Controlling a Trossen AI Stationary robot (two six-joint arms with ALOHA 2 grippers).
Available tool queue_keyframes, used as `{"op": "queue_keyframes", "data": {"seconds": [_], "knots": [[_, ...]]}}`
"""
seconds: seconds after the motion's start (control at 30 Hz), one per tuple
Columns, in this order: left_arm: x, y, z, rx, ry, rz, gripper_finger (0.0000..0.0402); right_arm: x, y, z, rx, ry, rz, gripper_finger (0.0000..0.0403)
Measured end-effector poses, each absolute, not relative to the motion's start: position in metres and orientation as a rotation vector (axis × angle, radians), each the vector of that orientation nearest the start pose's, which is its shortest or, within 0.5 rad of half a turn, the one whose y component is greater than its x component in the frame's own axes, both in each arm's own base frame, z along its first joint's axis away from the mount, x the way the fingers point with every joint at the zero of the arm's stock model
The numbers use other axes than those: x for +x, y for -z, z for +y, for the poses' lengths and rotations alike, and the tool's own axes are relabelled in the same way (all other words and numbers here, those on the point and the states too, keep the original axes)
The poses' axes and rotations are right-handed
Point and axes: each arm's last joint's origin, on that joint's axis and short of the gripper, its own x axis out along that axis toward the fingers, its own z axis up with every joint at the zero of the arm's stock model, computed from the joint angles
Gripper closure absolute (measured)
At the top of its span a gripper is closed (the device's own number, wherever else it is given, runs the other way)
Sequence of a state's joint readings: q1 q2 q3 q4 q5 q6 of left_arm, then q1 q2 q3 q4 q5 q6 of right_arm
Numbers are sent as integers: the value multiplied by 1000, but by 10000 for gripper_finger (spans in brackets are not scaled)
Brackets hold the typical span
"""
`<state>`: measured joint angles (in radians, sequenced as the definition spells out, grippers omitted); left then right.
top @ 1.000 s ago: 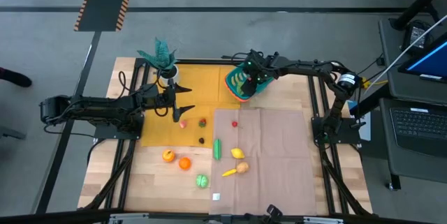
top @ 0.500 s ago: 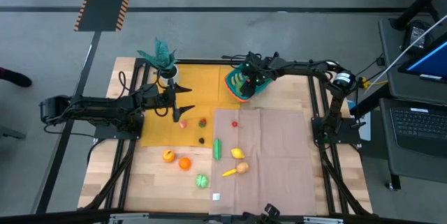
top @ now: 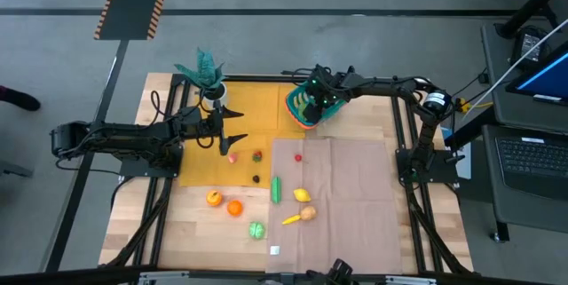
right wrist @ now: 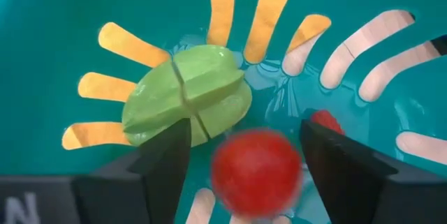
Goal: Pick and placing Produce into tupperware
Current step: Put the right strawberry into the basket, then put the peach into the basket
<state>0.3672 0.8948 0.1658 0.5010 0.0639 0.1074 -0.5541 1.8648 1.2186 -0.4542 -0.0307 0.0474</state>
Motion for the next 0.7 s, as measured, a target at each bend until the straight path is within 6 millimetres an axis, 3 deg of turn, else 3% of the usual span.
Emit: {"op": "queue_keyframes", "data": {"seconds": [0.13, 0.27, 0.5, 0.7], "knots": [[161, -169, 60, 57, -290, 239, 53, 314, -173, -194, 370, 496, 1069, 132], [161, -169, 60, 65, -289, 240, 53, 308, -188, -190, 384, 507, 1055, 133], [161, -170, 60, 67, -289, 235, 53, 297, -235, -178, 310, 498, 930, 133], [158, -176, 59, 75, -290, 195, 53, 290, -272, -156, 194, 507, 837, 133]]}}
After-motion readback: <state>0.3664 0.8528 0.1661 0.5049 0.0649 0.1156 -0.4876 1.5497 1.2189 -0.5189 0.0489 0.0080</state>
